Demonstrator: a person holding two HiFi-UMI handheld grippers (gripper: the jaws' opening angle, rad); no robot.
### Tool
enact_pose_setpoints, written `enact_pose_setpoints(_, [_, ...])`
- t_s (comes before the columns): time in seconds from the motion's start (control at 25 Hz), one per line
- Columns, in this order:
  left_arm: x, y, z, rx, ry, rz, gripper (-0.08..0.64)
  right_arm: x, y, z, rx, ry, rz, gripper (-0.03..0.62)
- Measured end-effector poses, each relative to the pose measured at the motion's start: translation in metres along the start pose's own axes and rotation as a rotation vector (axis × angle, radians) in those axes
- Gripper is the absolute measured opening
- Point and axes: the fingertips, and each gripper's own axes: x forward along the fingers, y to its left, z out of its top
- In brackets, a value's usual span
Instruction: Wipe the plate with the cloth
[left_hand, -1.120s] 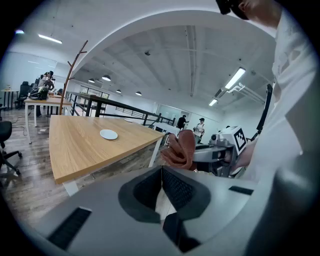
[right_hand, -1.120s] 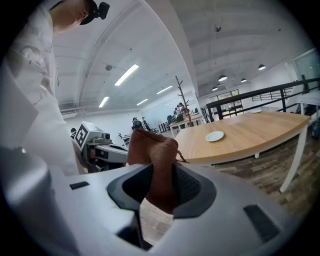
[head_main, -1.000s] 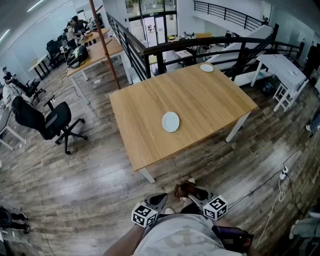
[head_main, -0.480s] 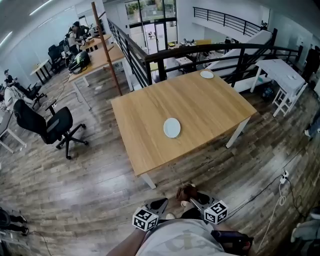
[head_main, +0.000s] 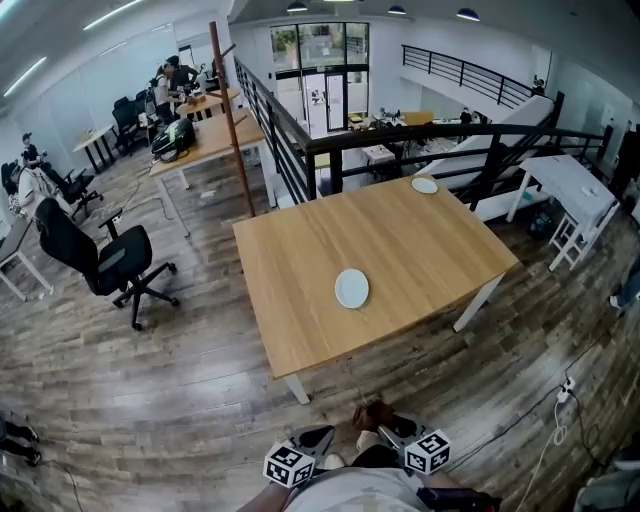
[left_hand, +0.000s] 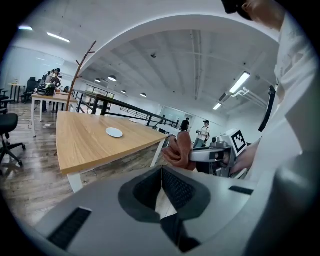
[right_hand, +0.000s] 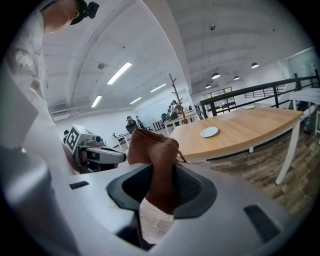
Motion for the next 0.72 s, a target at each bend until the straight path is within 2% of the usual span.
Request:
enact_pose_setpoints(0.36, [0.011,0.017,-0.003,-0.059,-0.002,0.041,0.012,0.023,-0.013,0.011,-0.014,0.044,0.055,0.127])
enact_pose_setpoints(0.72, [0.043,0.028,0.025,-0.048,0.005,0.034,0.014,0.037,-0.048,0.032,-0.002,0.039,0.058,0.127])
